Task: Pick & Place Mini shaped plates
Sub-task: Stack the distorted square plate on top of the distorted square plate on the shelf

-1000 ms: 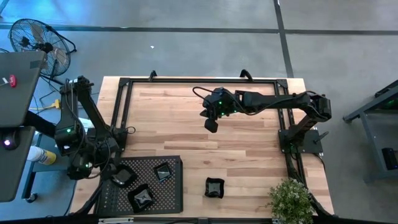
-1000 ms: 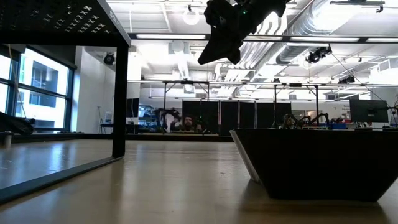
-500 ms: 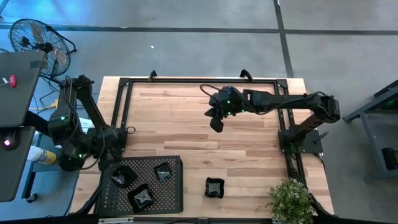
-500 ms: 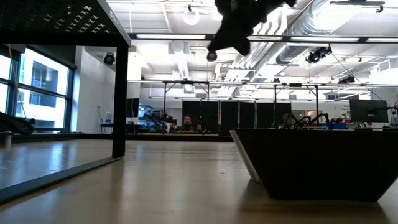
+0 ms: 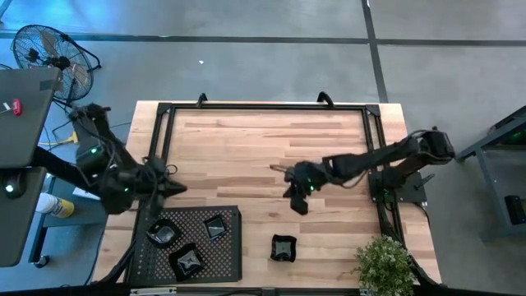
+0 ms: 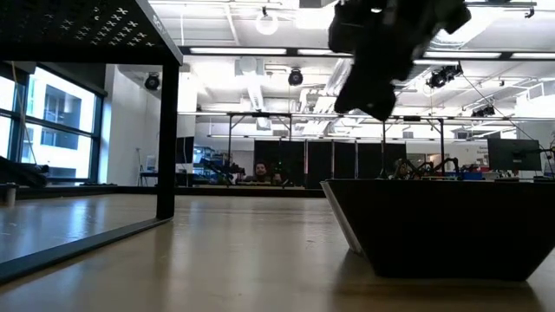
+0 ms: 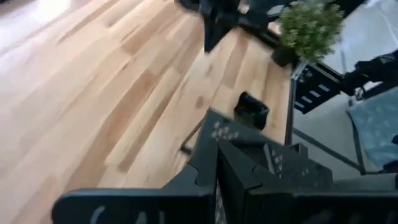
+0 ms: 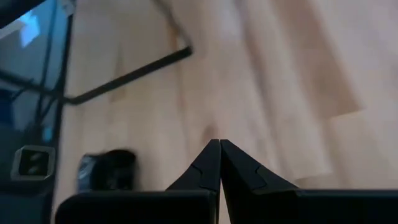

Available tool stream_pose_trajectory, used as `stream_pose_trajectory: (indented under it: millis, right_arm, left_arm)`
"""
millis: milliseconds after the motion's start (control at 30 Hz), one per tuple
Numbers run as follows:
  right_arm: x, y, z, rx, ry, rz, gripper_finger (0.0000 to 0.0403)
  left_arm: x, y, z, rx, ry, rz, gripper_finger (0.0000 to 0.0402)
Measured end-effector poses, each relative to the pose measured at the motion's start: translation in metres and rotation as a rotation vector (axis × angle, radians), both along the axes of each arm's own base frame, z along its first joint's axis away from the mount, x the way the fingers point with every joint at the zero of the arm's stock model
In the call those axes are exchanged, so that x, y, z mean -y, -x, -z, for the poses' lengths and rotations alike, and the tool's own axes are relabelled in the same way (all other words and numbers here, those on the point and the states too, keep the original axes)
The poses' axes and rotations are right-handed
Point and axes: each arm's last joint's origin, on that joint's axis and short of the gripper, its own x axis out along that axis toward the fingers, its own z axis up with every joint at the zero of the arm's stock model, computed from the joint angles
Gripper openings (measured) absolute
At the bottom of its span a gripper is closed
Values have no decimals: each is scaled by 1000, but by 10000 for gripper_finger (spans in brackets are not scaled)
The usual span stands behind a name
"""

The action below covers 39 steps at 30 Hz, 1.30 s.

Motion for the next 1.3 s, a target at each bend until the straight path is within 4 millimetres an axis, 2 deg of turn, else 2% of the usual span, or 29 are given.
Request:
stream_pose_trajectory:
  millis: [233,433,633,800,900,1067,1300]
  right_arm:
    - [-45,14,12,-23,-22,-47,6]
    - [-70,20,14,-27,-7,-67,50]
    - [-93,18,36,-90,4,-187,106]
    - [-112,5,49,-118,30,-279,123]
    - [-118,-2,58,-130,73,-274,120]
    - [-115,-8,75,-179,108,-207,95]
    - [-115,-8,73,-180,89,-203,11]
  left_arm:
    - [-1,-42,11,74,-82,160,1]
    - [-14,-73,35,163,-121,152,0]
    - [-30,-86,52,196,-144,55,0]
    - [-38,-89,52,189,-169,22,0]
    - [-43,-90,52,185,-181,-3,0]
    - [-46,-90,53,173,-186,-17,0]
    - [-46,-90,54,167,-175,-23,0]
